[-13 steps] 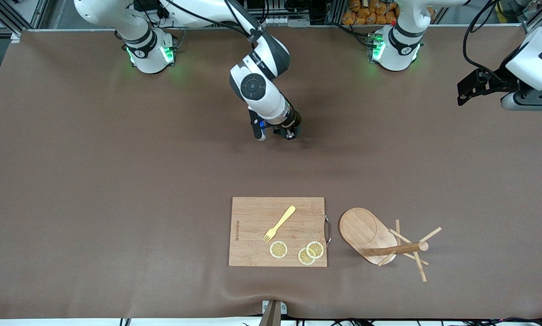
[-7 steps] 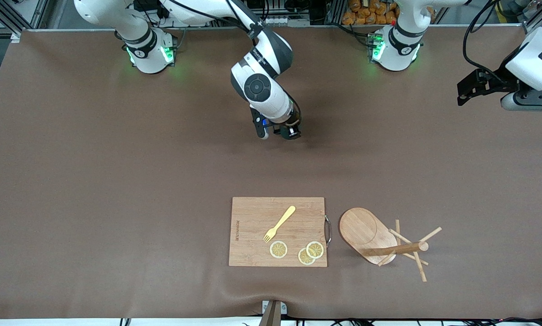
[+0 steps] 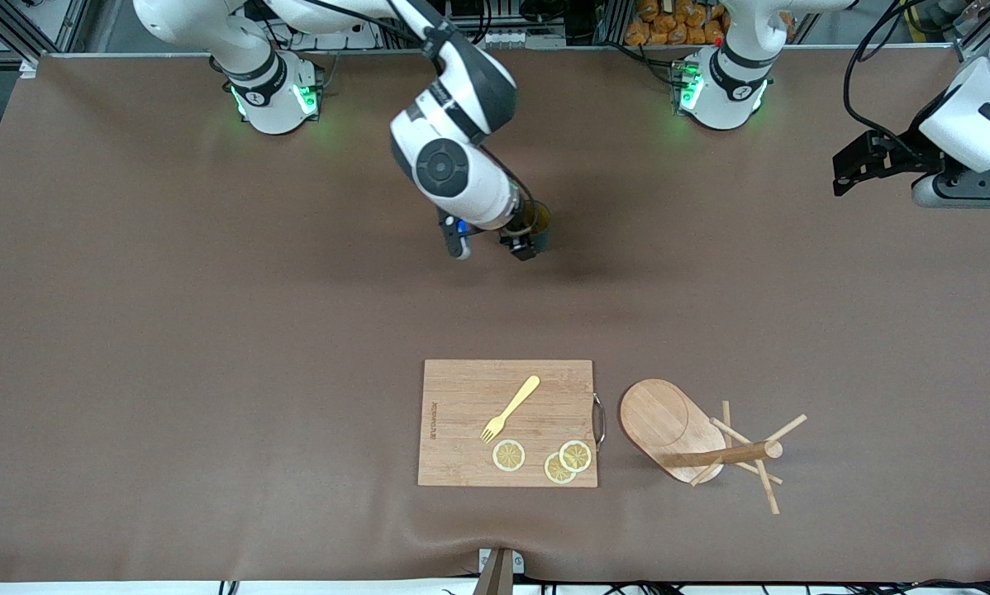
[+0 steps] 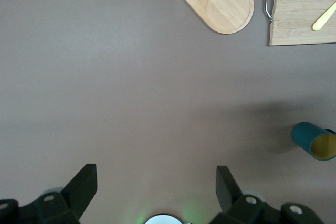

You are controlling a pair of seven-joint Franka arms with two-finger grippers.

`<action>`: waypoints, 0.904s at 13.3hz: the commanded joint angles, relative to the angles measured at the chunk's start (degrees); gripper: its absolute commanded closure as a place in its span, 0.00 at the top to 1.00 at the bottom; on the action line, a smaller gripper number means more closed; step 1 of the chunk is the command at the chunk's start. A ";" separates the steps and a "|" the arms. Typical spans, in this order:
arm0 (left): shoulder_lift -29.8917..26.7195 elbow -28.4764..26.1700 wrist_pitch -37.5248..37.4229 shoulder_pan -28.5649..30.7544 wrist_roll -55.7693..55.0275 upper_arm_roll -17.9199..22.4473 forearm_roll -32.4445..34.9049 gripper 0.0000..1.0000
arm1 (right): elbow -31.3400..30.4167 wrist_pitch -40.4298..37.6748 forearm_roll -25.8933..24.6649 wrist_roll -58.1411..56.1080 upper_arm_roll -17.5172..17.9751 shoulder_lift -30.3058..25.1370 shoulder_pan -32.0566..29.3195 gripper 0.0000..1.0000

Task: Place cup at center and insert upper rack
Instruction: 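Lower the mug onto the table and open the right gripper, then withdraw the right gripper while the left gripper reaches over the mug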

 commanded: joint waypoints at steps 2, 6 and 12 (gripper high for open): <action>0.48 0.57 -0.42 -0.25 0.15 -0.24 0.38 1.00 | 1.79 -13.06 -4.13 -8.96 0.84 -4.10 -7.72 1.00; 1.53 0.84 -0.42 -2.09 -1.34 -1.63 0.38 1.00 | 4.62 -24.69 -6.16 -23.10 0.84 -7.69 -17.04 1.00; 4.78 1.54 0.37 -2.80 -15.92 -11.29 0.99 1.00 | 4.53 -33.83 -15.11 -52.18 0.84 -12.44 -29.79 1.00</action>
